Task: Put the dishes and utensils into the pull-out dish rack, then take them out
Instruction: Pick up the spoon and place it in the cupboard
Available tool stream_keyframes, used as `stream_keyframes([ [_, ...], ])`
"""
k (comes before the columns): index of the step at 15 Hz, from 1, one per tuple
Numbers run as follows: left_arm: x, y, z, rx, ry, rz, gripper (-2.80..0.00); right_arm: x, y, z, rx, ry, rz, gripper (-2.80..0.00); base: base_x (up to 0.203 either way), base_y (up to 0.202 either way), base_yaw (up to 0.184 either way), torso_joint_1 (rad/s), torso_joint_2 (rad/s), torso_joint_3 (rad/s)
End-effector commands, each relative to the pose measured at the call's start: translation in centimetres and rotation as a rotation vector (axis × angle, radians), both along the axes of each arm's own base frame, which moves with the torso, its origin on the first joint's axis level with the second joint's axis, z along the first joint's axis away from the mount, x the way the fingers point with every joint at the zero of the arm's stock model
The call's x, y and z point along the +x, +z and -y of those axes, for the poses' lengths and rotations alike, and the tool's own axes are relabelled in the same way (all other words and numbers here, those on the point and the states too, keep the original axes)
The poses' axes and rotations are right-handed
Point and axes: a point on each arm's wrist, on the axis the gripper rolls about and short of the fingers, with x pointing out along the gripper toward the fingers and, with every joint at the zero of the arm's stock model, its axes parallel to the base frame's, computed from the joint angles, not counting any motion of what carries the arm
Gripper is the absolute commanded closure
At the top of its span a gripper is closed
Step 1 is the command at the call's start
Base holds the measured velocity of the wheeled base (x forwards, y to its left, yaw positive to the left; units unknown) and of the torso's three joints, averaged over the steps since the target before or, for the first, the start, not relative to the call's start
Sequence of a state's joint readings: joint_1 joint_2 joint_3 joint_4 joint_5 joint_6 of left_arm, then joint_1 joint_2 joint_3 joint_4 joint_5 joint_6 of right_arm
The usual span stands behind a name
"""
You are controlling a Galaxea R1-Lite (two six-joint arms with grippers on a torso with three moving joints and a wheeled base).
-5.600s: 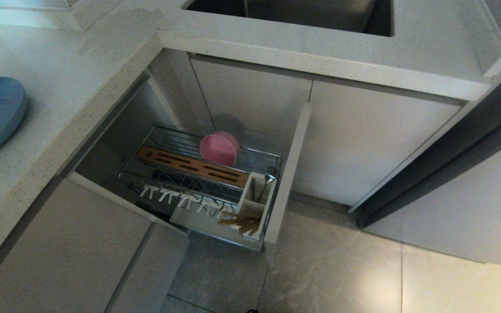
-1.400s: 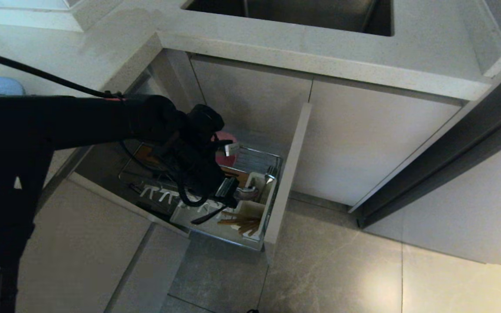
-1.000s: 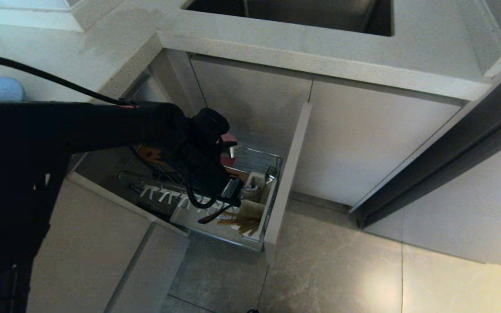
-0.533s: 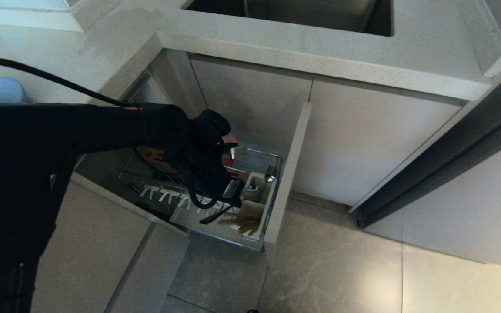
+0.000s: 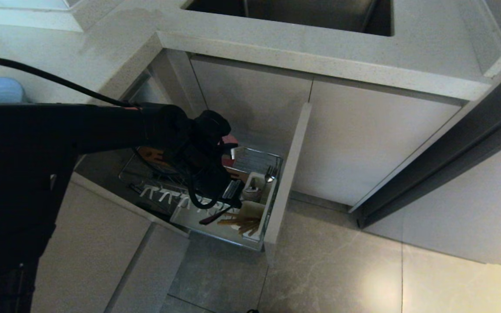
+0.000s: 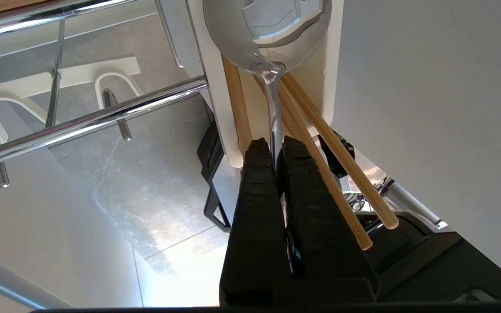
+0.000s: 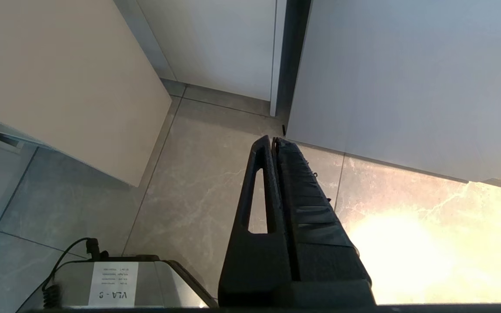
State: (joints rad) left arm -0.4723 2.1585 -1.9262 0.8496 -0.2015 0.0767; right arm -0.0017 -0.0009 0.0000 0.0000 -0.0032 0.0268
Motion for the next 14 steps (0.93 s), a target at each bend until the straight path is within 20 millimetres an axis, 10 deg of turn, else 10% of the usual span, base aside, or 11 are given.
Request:
stream_keyframes([
  [1, -0.10, 0.12, -0.04, 0.000, -0.001, -0.001, 0.00, -0.01, 0.00, 0.00, 0.000, 0.000, 0.001, 0.00, 0.000, 0.000, 0.000, 0.000, 0.00, 0.000],
  [14, -0.14, 0.19, 0.01, -0.002, -0.004, 0.001, 0.00, -0.01, 0.00, 0.00, 0.001, 0.000, 0.001, 0.00, 0.000, 0.000, 0.000, 0.001, 0.00, -0.103],
])
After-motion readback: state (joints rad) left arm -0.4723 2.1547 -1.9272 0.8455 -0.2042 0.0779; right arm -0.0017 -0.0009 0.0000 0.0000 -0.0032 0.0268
